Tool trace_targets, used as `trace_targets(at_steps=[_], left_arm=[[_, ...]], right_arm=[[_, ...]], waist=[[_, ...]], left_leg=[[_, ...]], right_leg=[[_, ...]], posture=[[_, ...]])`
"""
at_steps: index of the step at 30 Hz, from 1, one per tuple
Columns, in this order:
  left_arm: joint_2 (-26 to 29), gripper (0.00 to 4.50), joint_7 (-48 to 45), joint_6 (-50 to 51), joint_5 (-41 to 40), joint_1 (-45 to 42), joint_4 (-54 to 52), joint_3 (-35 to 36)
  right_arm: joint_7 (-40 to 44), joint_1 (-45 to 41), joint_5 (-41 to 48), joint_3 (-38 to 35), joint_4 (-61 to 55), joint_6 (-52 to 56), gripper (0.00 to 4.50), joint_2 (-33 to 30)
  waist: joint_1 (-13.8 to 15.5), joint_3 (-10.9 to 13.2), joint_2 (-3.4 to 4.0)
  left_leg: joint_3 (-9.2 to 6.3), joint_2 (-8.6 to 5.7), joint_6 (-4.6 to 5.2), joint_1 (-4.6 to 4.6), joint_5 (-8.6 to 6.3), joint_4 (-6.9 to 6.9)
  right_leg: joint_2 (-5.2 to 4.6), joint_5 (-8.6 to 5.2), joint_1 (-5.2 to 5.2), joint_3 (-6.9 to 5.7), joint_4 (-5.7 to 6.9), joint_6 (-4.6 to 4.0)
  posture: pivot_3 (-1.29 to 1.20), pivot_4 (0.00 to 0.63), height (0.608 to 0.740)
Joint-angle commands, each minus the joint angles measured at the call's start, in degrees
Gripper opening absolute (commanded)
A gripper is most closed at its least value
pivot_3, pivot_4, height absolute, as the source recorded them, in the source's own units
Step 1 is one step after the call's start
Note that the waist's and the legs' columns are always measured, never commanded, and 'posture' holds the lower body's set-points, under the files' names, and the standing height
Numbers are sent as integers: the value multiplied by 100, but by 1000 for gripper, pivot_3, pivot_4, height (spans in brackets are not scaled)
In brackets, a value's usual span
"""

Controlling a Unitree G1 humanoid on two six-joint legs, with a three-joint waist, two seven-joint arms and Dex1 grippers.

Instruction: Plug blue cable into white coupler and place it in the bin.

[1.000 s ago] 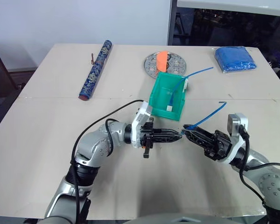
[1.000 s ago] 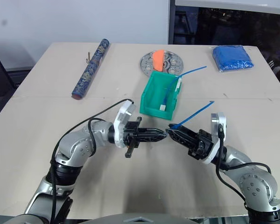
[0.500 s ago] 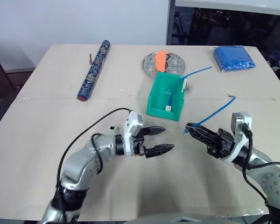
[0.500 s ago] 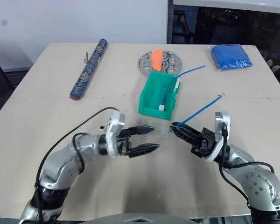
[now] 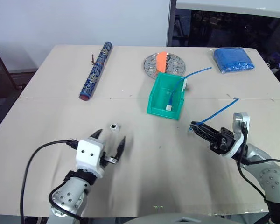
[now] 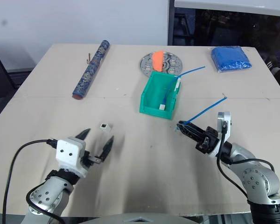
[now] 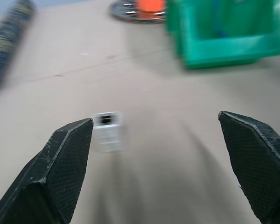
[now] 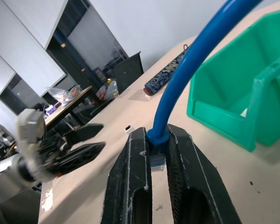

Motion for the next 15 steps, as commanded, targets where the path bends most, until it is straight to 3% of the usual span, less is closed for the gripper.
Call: trace_targets(at_steps=[1, 9, 11, 15], left_arm=[[41, 4401, 231, -375, 458, -207, 617, 4], [-94, 4401, 268, -663, 697, -1433, 2218, -420], [-101, 3874, 218, -718, 669, -1619, 2435, -465], [-11, 2072, -61, -832, 532, -1669, 2619, -511]], right_arm=[[27, -40, -31, -28, -81, -109, 0, 55], [-122, 109, -210, 66, -229, -192, 0, 284], [-153, 120, -238, 76, -257, -210, 0, 326], [-186, 175, -270, 58, -332, -233, 0, 353]], waist=[[2, -1, 1], [30, -9, 6], [26, -13, 9], [19, -32, 28]], left_leg=[[1, 0, 0, -1, 0, 0], [-1, -1, 0, -7, 0, -2], [-1, -1, 0, -5, 0, -2], [-1, -1, 0, -1, 0, -2]], right_leg=[[0, 0, 0, 0, 0, -1], [-2, 14, -1, -2, -2, 21], [-2, 14, 0, -3, -1, 22], [-2, 13, 0, -2, 4, 19]], posture=[[0, 150, 740], [0, 150, 740], [0, 150, 740], [0, 150, 740]])
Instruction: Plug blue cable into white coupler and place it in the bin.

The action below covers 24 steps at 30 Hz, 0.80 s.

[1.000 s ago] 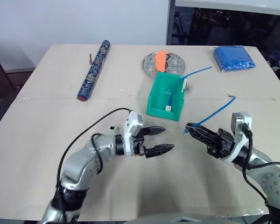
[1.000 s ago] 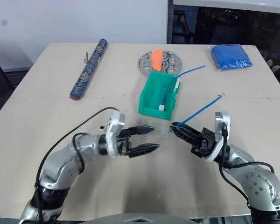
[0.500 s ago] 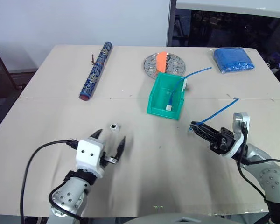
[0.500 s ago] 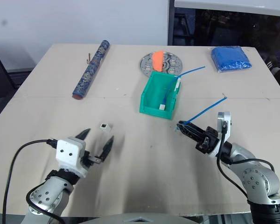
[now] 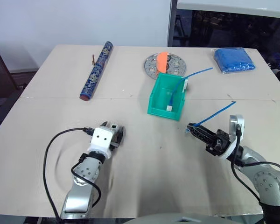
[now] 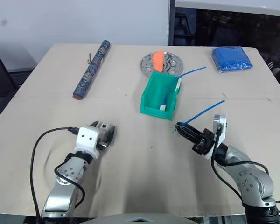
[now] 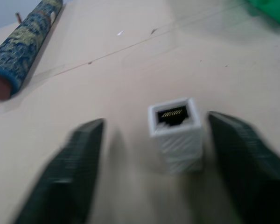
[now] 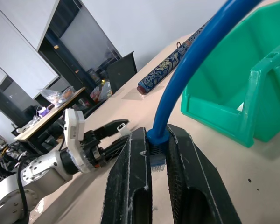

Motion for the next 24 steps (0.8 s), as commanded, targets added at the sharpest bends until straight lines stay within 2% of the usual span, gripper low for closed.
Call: trace_targets(at_steps=[1, 3, 6, 8, 12, 16, 20, 24], left_arm=[[73, 1430, -259, -99, -110, 74, 235, -114], [90, 569, -383, -107, -182, -5, 331, -148], [153, 560, -742, -156, -342, -336, 480, -286], [259, 560, -1474, -149, -757, -664, 556, -494], [822, 560, -3891, -26, -1632, -1618, 956, -1198], [1108, 560, -5490, -415, -1567, -2760, 2046, -1883], [916, 560, -6223, -927, -1344, -3629, 3180, -2245], [647, 560, -6484, -1409, -1160, -4195, 4103, -2328]], right_arm=[[-32, 36, 16, -57, -287, -132, 0, 17], [-42, 35, -1, -72, -290, -143, 0, 10], [-45, -43, -50, -48, -330, -145, 0, -44], [-44, -205, -128, -1, -370, -148, 0, -104], [456, -810, -825, 600, -348, -334, 0, -456], [1018, -1418, -1776, 1385, 87, -874, 0, -680], [1281, -1738, -2462, 1793, 703, -1446, 0, -621], [1432, -1822, -2920, 1999, 1067, -1866, 0, -603]], waist=[[1, -11, 12], [2, -17, 16], [30, -25, 29], [73, -25, 31], [28, -25, 21], [-23, -27, 20], [-27, -26, 20], [1, -26, 19]], left_leg=[[0, 0, 0, 0, 0, 0], [0, 0, 0, 0, 0, 0], [0, -1, 0, 0, 0, 0], [-2, -2, 0, 2, 1, 1], [-1, -2, -6, -1, 4, 6], [-3, -1, -6, -2, 4, 3], [-2, -2, -6, -9, 4, 0], [-3, -4, -5, -20, 3, -3]], right_leg=[[0, -1, 0, 0, 0, -1], [0, -1, 1, 0, 0, -2], [0, -1, 3, 0, 0, -2], [0, -4, 5, -1, 0, -7], [1, -9, 3, -1, 1, -17], [4, -2, -1, -2, 3, -5], [5, 1, -3, -2, -7, 1], [2, 1, -4, -7, -20, 1]], posture=[[0, 150, 740], [0, 150, 740], [0, 150, 740], [0, 150, 740], [0, 150, 740], [0, 150, 740], [0, 150, 740], [0, 150, 740]])
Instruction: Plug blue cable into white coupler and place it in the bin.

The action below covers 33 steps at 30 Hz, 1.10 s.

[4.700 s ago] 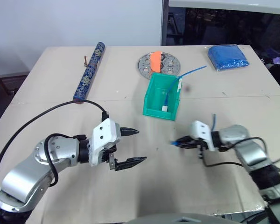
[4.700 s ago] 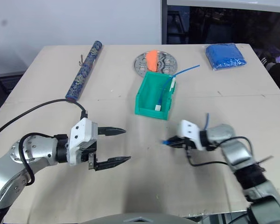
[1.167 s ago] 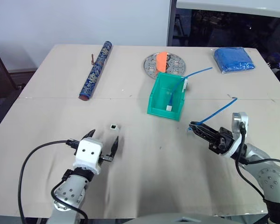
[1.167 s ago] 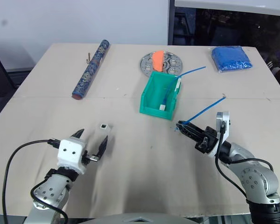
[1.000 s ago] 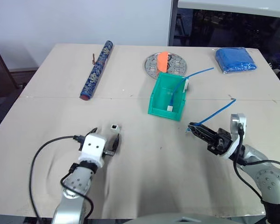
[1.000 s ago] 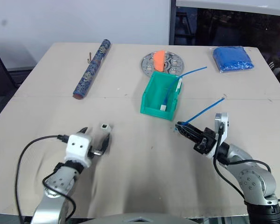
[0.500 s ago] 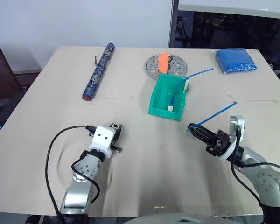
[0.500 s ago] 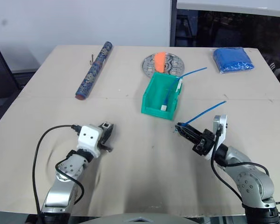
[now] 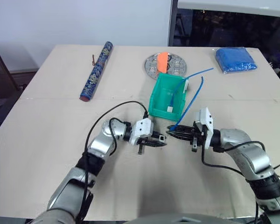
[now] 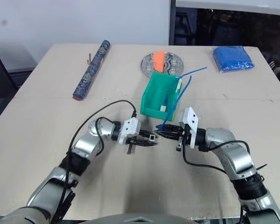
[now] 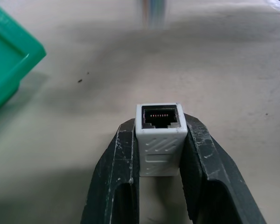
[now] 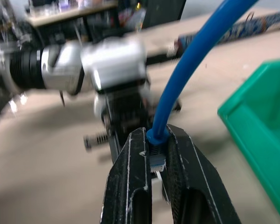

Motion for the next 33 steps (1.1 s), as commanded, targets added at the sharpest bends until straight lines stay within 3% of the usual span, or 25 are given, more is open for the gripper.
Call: trace_targets(at_steps=[1, 12, 33], left_arm=[[-193, 560, -212, -409, 178, -316, 684, -79], [-442, 560, -495, -592, 201, -533, 1118, -7], [-373, 560, -828, -617, 172, -480, 1120, 83]], right_arm=[[150, -72, -306, 91, 92, -420, 0, 50], [151, -107, -803, 285, 477, -889, 0, 430], [502, -76, -1025, 234, 901, -1299, 0, 202]], waist=[[3, 0, -1], [0, 0, -1], [-15, 0, -1]], left_leg=[[0, 0, 0, -1, 0, 0], [-9, -4, 1, 8, 0, 9], [-17, -4, 1, 9, 0, 5]], right_leg=[[0, 0, 0, 0, -2, 0], [-1, 1, 7, -1, 18, 2], [-1, 0, 6, -6, 17, 0]], posture=[[0, 150, 740], [0, 150, 740], [0, 150, 740]])
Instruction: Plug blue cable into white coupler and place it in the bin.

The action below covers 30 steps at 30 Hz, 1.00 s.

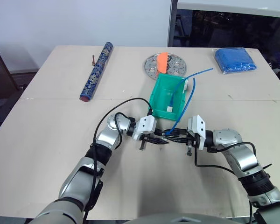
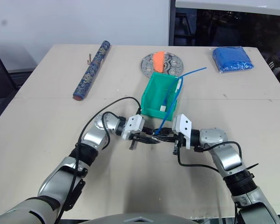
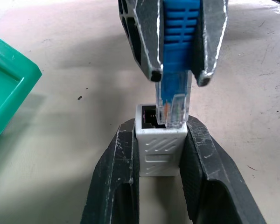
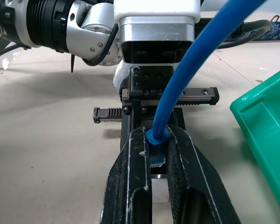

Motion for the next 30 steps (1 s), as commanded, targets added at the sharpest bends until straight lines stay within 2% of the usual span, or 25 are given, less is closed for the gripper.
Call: trace_targets(at_steps=[1, 21, 27, 30], left_arm=[[29, 560, -218, -48, 23, 56, 34, -55], [86, 560, -330, -265, 102, 133, 82, -136], [8, 560, -283, -106, 0, 89, 64, -70], [-23, 560, -293, 42, -65, 83, -41, -56]], right_arm=[[12, 70, -81, -74, 95, 13, 0, -90], [-17, 6, -168, -106, 354, -5, 0, -197], [104, -59, -685, 316, 326, -268, 0, -325], [-53, -195, -821, 482, 360, -187, 0, -170]], waist=[[0, 0, 0], [-10, -1, 1], [-10, -1, 1], [-13, -3, 0]], left_leg=[[0, 0, 0, 0, 0, 0], [-1, 0, 0, 3, 0, -1], [-1, 0, 0, 4, 0, -1], [-1, 0, 0, 7, 0, -1]], right_leg=[[0, 0, 0, 0, 0, 0], [1, 0, 0, 0, 1, 0], [1, 0, 0, 0, 1, 0], [1, 0, 1, 0, 4, 0]], posture=[[0, 150, 740], [0, 150, 740], [0, 150, 740], [0, 150, 740]])
